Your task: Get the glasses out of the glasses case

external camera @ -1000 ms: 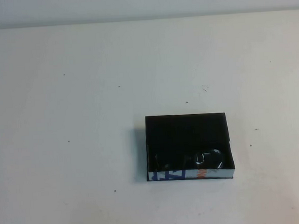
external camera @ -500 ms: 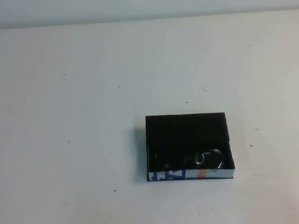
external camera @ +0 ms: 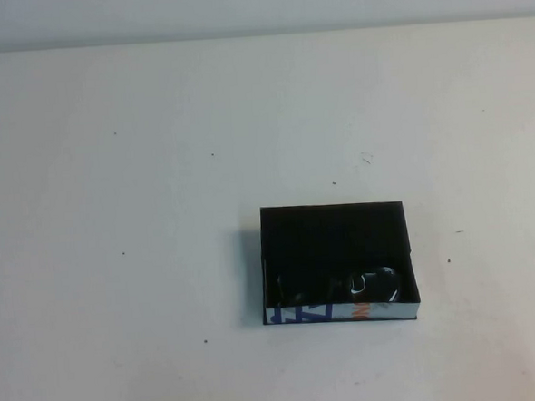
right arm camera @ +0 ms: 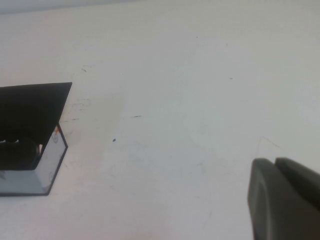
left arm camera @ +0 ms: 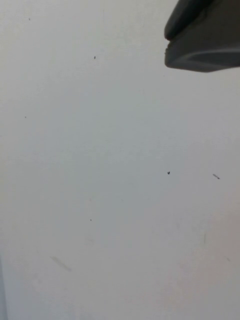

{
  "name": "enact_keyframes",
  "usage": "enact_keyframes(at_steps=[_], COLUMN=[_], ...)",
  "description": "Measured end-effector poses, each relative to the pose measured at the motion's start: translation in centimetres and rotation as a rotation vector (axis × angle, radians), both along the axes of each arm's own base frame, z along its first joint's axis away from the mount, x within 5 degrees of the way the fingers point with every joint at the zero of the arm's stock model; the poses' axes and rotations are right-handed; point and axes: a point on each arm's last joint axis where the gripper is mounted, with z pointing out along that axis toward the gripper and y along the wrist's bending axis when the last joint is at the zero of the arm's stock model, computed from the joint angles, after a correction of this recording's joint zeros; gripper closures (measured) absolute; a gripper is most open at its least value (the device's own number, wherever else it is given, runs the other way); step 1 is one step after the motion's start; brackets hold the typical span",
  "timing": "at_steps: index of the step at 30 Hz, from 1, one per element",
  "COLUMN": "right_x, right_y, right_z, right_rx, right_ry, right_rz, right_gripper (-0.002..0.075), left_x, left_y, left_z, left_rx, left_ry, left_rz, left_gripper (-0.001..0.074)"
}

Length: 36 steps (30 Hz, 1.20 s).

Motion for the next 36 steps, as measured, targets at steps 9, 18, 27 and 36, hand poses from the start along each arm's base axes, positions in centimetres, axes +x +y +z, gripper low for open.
enact_keyframes(at_steps=[9,18,27,36], right_x=[0.0,-0.1,0.1,-0.2], right_y=[0.1,1.6,1.2,2.2], right_z=[0.0,1.0,2.1,1.7], right_rx=[0.037,0.69,1.023,0.79], right_ry=[0.001,0.015,-0.065,-0.008], right_rz=[0.002,0.044,-0.007,0.117], right_gripper=[0.0743,0.0743,0.0743,0.0743], left_x=[0.0,0.0,0.0,0.0], left_y=[0.0,0.0,0.0,0.0], left_z=[0.0,0.0,0.0,0.0], left_rx=[0.0,0.0,0.0,0.0], left_ry=[0.0,0.0,0.0,0.0], left_rz=[0.0,0.0,0.0,0.0], left_gripper=[0.0739,0.0739,0.0739,0.0739])
